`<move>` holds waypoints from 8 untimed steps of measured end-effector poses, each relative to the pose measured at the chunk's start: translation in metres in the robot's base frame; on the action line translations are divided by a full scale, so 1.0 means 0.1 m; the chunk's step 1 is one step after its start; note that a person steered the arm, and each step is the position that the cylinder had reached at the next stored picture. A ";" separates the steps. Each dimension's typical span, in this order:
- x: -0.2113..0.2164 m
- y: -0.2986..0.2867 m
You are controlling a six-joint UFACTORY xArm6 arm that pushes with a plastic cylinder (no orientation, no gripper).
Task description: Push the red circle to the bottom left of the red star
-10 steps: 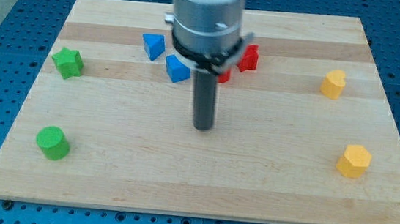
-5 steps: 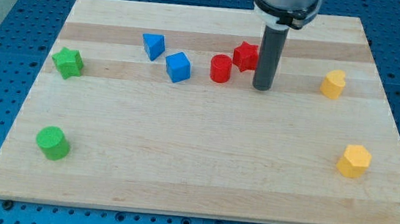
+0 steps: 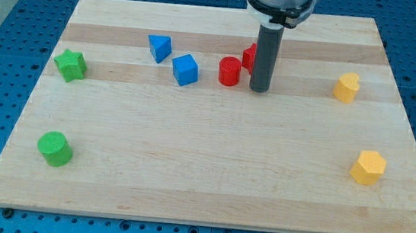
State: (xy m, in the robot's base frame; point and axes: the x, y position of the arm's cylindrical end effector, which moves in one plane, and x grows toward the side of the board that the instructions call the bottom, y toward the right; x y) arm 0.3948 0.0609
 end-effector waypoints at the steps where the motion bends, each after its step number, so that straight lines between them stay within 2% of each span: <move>1: 0.00 -0.08; 7: 0.02 -0.32; 8: 0.33 0.06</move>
